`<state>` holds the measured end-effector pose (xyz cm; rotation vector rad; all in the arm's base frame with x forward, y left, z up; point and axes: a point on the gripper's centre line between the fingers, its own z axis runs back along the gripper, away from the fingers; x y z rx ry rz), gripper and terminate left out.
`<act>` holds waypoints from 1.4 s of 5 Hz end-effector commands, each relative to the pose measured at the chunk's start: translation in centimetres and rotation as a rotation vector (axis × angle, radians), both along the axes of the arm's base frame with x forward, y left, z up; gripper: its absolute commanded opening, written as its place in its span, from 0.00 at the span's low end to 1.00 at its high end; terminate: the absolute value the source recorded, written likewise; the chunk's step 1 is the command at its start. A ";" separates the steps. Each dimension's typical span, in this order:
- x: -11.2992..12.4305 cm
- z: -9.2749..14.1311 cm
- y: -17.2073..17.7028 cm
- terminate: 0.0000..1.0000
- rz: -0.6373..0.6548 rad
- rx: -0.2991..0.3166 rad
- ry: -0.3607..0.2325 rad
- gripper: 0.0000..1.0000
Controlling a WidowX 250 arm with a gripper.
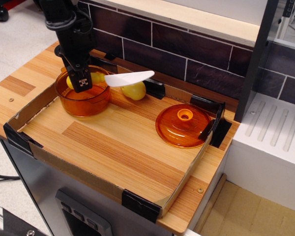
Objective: Put knife in pot
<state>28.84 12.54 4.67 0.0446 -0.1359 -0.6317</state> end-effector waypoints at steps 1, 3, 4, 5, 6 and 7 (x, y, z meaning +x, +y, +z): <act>-0.1 0.9 1.0 0.00 -0.014 0.021 0.020 1.00; 0.9 4.6 -0.4 0.00 0.021 -0.026 0.021 1.00; 1.7 6.8 -1.4 0.00 0.033 -0.076 -0.003 1.00; 2.2 8.3 -2.1 0.00 0.056 -0.080 -0.001 1.00; 2.2 8.3 -2.1 0.00 0.056 -0.080 -0.001 1.00; 2.2 8.3 -2.1 1.00 0.056 -0.080 -0.001 1.00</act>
